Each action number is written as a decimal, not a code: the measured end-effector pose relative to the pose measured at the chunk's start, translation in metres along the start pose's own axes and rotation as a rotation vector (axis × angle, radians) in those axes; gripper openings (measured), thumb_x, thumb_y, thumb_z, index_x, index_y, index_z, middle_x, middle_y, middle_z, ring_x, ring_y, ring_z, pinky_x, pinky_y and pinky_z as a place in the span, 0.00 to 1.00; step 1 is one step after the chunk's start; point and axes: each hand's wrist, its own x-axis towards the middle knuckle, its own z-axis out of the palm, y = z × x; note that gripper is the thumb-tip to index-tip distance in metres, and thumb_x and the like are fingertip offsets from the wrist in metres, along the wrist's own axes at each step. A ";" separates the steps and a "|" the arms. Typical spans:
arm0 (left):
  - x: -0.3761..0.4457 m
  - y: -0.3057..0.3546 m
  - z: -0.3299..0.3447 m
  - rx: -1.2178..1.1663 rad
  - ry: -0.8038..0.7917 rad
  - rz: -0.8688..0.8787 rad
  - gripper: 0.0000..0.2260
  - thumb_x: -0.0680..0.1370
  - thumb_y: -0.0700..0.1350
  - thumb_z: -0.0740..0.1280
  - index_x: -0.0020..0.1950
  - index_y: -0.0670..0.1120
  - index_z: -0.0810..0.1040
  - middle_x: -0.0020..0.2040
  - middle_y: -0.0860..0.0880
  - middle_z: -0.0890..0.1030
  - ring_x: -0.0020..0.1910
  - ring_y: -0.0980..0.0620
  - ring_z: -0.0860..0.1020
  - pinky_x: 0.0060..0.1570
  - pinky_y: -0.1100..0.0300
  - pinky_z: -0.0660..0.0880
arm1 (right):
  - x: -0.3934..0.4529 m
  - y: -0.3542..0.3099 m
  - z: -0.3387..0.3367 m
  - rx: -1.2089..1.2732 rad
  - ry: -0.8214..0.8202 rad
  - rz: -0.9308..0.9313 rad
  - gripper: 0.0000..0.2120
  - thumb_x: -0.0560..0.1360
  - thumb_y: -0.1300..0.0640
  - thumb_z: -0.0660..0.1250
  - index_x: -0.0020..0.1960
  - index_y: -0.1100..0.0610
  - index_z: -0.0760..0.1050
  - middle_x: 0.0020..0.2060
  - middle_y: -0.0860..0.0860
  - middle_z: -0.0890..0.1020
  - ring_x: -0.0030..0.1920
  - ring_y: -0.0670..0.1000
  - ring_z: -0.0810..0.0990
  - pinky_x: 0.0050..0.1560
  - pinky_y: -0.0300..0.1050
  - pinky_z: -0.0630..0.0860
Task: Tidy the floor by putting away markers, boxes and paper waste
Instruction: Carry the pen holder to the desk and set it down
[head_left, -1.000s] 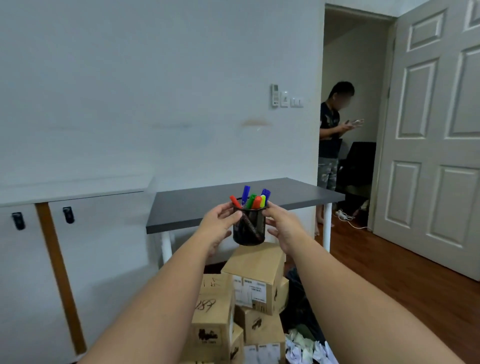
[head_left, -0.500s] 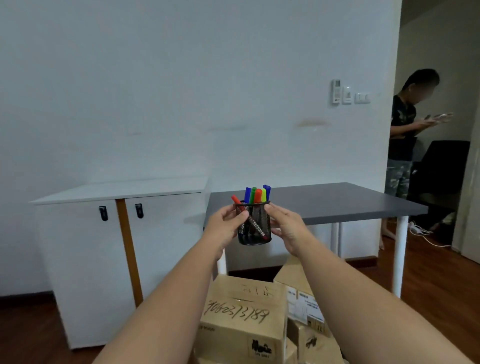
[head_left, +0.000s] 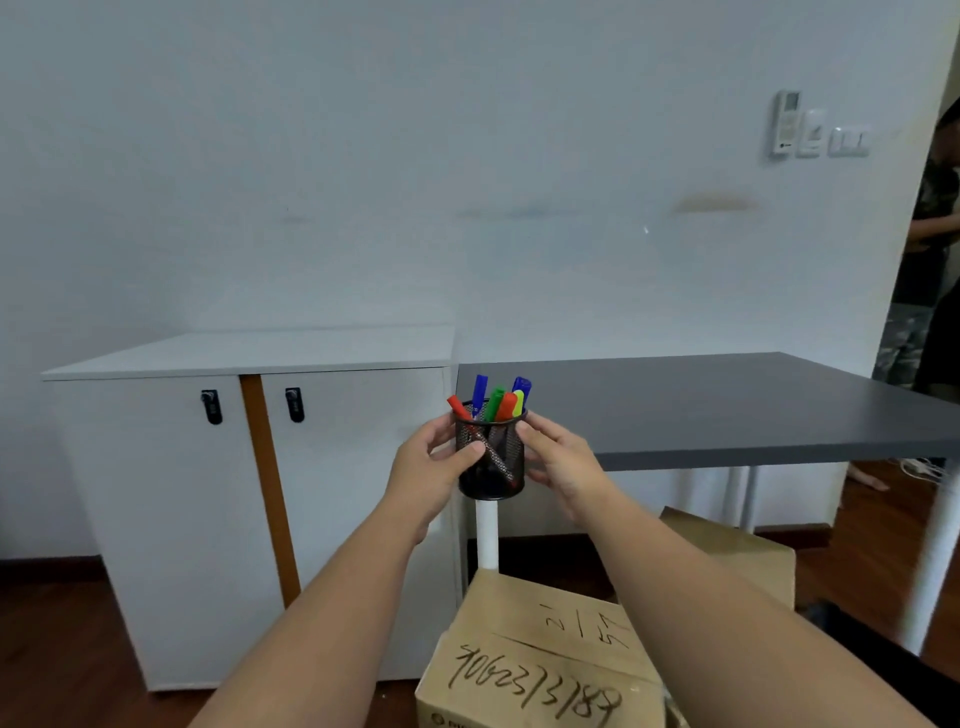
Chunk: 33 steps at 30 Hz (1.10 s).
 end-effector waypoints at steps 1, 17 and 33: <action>0.004 -0.004 -0.001 0.003 -0.006 -0.012 0.21 0.76 0.37 0.72 0.68 0.49 0.76 0.57 0.58 0.79 0.57 0.58 0.79 0.53 0.62 0.76 | 0.003 0.002 0.000 -0.016 -0.002 0.000 0.12 0.79 0.56 0.64 0.62 0.48 0.75 0.49 0.48 0.84 0.47 0.44 0.83 0.43 0.36 0.79; 0.090 0.018 -0.013 0.252 -0.140 0.039 0.22 0.75 0.43 0.73 0.69 0.49 0.76 0.62 0.53 0.80 0.62 0.54 0.75 0.66 0.46 0.72 | 0.053 -0.030 0.008 -0.224 0.148 0.045 0.19 0.81 0.55 0.60 0.71 0.48 0.69 0.58 0.50 0.81 0.58 0.50 0.77 0.56 0.47 0.70; 0.129 0.051 -0.015 0.134 -0.302 0.070 0.18 0.78 0.46 0.70 0.68 0.49 0.75 0.61 0.52 0.79 0.60 0.51 0.77 0.56 0.51 0.76 | 0.066 -0.056 0.018 -0.255 0.276 0.008 0.24 0.79 0.62 0.61 0.73 0.48 0.66 0.62 0.48 0.78 0.52 0.49 0.76 0.52 0.46 0.71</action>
